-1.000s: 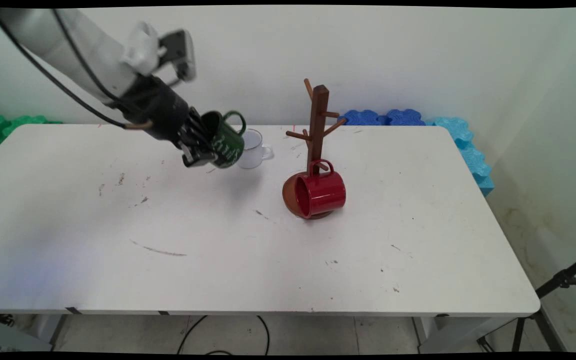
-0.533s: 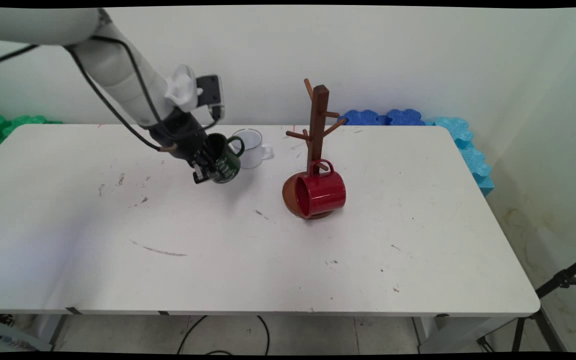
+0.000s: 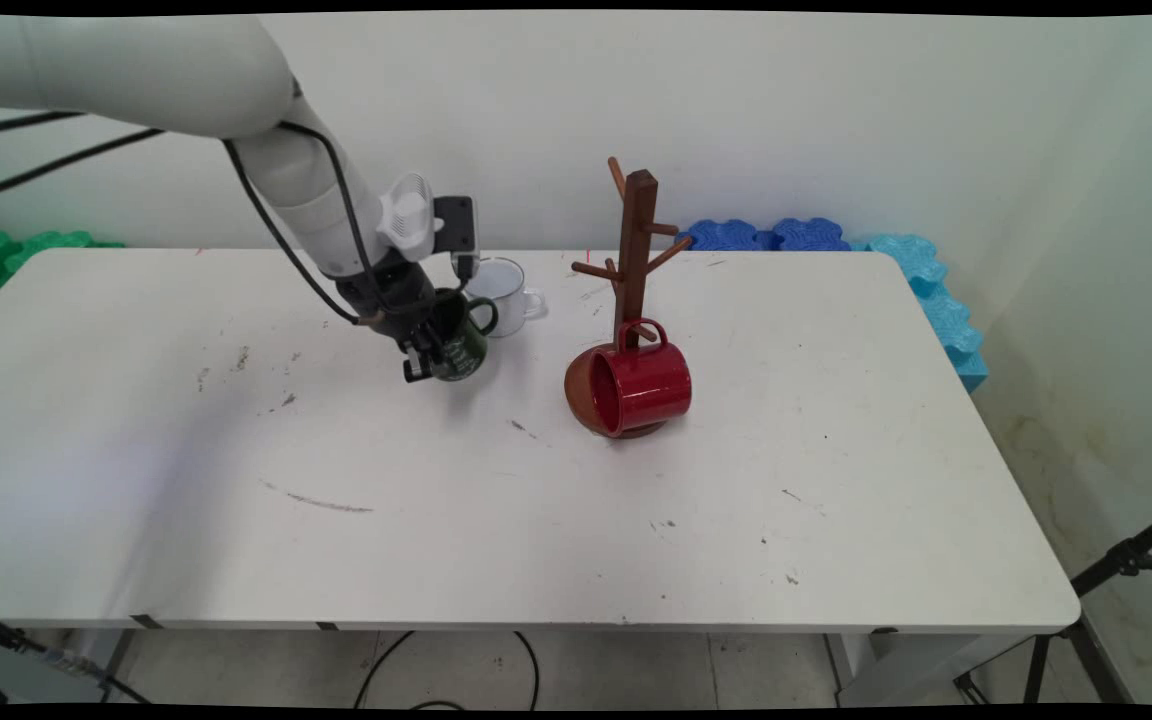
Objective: Place the picked object on the table
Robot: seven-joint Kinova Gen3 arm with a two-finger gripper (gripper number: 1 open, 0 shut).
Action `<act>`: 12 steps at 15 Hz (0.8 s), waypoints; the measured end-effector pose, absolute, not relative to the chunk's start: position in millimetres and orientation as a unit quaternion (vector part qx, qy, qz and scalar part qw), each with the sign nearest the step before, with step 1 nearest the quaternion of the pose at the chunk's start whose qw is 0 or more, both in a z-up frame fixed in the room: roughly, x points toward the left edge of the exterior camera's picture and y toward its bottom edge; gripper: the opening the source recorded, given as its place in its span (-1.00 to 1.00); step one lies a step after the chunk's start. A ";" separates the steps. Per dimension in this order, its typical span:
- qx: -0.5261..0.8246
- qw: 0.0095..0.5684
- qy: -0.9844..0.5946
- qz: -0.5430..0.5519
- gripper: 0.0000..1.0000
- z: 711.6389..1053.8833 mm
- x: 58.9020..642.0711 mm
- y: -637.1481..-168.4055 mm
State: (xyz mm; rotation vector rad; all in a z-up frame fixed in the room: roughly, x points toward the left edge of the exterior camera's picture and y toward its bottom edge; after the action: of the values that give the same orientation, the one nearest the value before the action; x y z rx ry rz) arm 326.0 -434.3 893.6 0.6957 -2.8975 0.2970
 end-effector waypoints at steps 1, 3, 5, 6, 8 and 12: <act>0.227 0.070 -0.966 0.098 -1.00 888.9 325.3 -437.7; 0.219 0.065 -0.969 0.096 -1.00 881.2 324.3 -443.1; 0.213 0.061 -0.971 0.093 -1.00 874.7 323.0 -447.7; 0.209 0.060 -0.972 0.092 -1.00 871.7 321.9 -449.8; 0.204 0.060 -0.973 0.089 -1.00 867.4 319.7 -452.8; 0.190 0.059 -0.976 0.083 -1.00 860.7 316.0 -457.1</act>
State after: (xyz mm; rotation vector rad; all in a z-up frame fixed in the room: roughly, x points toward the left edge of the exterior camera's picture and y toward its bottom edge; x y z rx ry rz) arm 316.0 -457.1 860.7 0.5762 -2.9565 0.2527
